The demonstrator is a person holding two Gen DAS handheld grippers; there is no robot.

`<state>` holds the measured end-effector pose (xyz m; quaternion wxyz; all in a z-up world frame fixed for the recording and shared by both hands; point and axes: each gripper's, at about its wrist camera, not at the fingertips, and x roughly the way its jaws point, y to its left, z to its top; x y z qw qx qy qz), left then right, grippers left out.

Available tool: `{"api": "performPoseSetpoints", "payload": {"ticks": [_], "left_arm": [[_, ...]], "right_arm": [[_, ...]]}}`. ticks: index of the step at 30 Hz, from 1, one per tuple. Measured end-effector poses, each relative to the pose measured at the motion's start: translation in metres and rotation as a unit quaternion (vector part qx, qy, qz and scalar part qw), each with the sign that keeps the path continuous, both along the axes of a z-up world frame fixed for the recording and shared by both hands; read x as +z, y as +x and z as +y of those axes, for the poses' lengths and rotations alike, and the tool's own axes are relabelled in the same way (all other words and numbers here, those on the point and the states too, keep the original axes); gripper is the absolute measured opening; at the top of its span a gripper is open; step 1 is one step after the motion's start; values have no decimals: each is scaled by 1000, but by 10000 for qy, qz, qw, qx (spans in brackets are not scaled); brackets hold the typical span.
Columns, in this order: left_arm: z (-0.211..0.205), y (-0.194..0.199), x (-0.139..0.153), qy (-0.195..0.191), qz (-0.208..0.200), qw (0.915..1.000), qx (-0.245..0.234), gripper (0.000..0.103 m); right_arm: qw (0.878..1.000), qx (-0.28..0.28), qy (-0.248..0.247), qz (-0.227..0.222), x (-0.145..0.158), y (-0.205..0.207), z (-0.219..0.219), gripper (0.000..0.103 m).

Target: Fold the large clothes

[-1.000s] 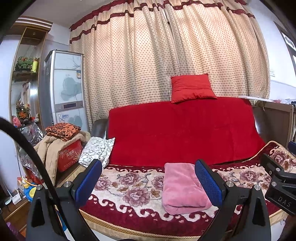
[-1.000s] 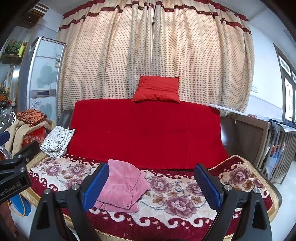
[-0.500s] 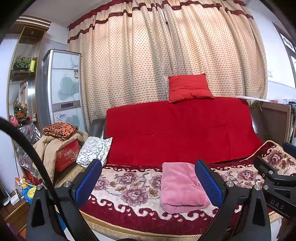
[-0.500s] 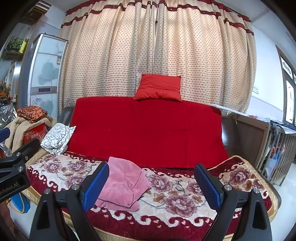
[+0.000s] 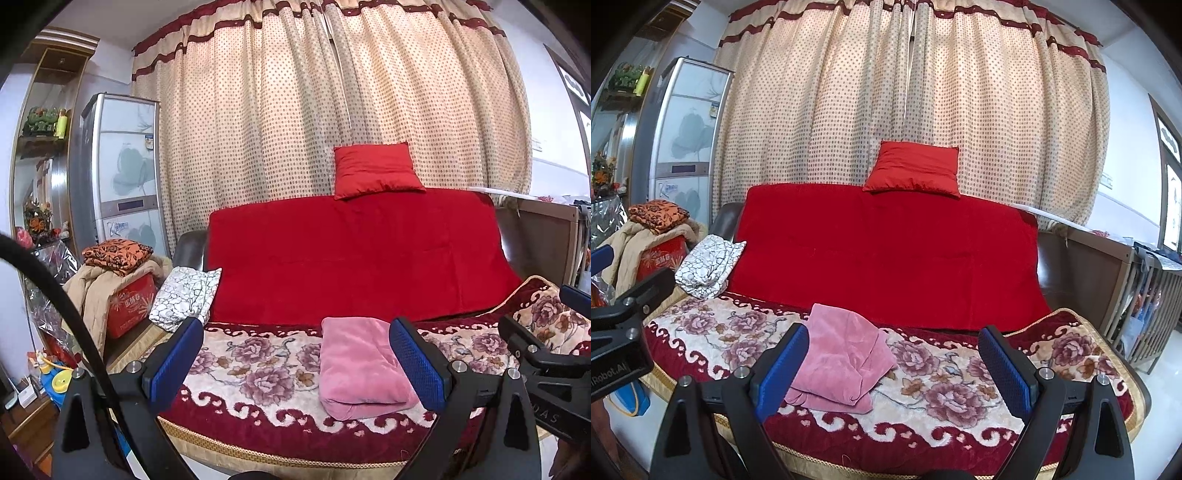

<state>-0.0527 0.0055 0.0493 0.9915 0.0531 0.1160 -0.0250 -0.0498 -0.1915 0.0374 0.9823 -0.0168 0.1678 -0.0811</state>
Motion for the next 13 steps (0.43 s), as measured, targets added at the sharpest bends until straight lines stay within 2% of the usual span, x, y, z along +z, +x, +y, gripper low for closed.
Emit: {"api": "performPoseSetpoints", "payload": {"ticks": [9,13], "left_arm": [[3,12,-8,-47,104,9999,-25,100],[10,30,-11,-256,115,9996,17,100]], "right_arm": [[9999,-21,-12,125,-6,10,3,95],[9997,10,-20,263,-12,26,2,95]]}}
